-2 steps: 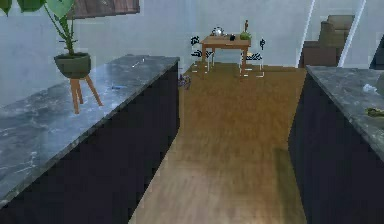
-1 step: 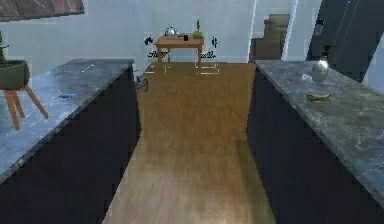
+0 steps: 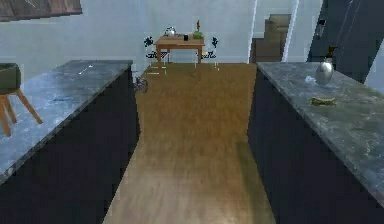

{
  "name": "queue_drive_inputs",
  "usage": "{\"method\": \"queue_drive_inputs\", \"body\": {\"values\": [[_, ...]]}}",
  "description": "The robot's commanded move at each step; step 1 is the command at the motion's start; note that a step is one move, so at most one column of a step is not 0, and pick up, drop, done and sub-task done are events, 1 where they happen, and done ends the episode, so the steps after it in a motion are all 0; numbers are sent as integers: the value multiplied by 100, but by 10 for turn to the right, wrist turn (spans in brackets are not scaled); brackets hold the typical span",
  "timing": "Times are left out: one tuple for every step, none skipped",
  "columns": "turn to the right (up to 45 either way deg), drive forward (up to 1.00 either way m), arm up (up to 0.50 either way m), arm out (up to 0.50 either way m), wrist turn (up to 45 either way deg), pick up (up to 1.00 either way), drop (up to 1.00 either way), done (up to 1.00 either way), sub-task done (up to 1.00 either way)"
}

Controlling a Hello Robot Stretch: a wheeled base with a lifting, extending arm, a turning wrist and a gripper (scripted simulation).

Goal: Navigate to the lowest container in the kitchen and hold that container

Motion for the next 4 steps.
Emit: {"method": "queue_drive_inputs", "body": {"values": [[90, 0, 0, 0, 0, 0, 0, 0, 0], [0, 40, 0, 0, 0, 0, 0, 0, 0], [450, 0, 0, 0, 0, 0, 0, 0, 0], [-450, 0, 0, 0, 0, 0, 0, 0, 0]]}}
